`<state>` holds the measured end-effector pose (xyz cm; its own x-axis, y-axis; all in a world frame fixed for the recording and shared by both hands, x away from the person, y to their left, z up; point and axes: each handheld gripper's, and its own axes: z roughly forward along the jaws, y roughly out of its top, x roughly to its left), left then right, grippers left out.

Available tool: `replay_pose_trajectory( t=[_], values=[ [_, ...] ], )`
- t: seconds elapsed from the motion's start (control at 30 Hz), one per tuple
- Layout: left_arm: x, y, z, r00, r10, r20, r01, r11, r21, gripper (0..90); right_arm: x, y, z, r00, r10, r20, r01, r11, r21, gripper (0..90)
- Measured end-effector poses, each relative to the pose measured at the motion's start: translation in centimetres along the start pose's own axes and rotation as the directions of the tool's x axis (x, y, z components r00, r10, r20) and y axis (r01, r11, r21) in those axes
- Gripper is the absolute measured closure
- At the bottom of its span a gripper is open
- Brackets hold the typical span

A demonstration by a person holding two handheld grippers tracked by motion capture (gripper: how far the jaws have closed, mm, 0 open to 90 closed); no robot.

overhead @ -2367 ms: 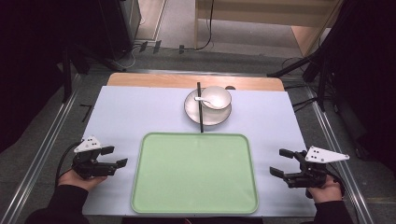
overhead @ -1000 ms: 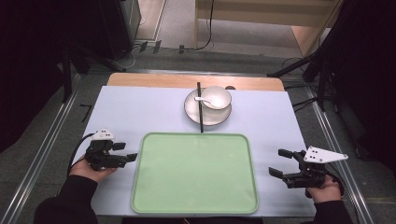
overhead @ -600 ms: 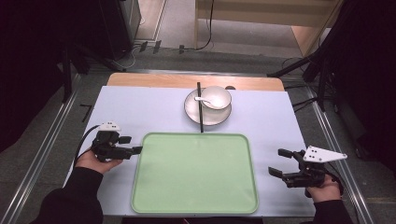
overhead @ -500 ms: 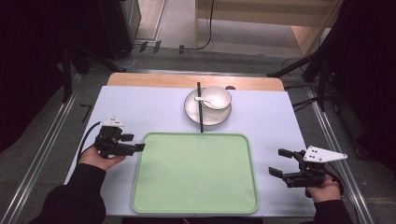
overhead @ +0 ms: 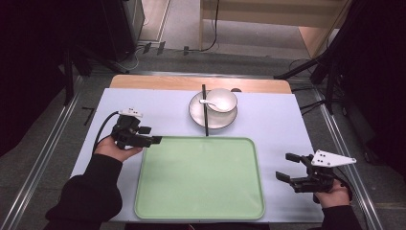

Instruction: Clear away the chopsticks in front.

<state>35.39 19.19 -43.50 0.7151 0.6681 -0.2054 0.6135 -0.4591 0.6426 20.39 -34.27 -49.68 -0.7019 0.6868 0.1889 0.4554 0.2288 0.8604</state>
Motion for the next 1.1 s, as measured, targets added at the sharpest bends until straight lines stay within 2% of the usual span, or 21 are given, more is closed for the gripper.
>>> replay_pose_trajectory(
  t=[0.37,0.43,0.57,0.77,0.9,1.0,1.1],
  values=[
    [0.0,3.8,2.3,0.9998,-0.021,-0.006,0.021,0.9997,-0.01,37.1,0.0,0.1,0.2,1.0,-0.008,-0.004,0.008,1.0,0.005,16.5],
    [0.0,4.4,2.7,0.9997,-0.023,-0.005,0.023,0.9996,-0.016,38.9,0.0,0.1,0.2,1.0,-0.008,-0.002,0.008,1.0,0.001,16.5],
    [-0.2,5.2,3.4,0.9996,-0.025,-0.013,0.025,0.9992,-0.032,38.1,0.0,0.1,0.1,1.0,-0.008,0.003,0.008,1.0,0.0,16.5],
    [-0.9,6.7,4.9,0.9991,-0.024,-0.034,0.023,0.9996,-0.017,37.8,0.0,0.2,0.3,0.9999,-0.011,-0.002,0.011,1.0,0.0,16.5],
    [-1.6,8.0,6.2,0.9969,-0.013,-0.077,0.011,0.9994,-0.032,38.0,0.0,0.2,0.3,1.0,-0.009,-0.001,0.009,1.0,0.003,16.6],
    [-1.9,8.8,7.1,0.9976,-0.021,-0.067,0.019,0.9996,-0.019,37.9,0.0,0.2,0.3,1.0,-0.009,-0.001,0.009,1.0,0.002,16.5],
    [-1.9,9.1,7.7,0.9976,-0.038,-0.059,0.036,0.9989,-0.029,38.0,0.0,0.1,0.3,0.9999,-0.011,-0.001,0.011,1.0,0.002,16.6]
  ],
)
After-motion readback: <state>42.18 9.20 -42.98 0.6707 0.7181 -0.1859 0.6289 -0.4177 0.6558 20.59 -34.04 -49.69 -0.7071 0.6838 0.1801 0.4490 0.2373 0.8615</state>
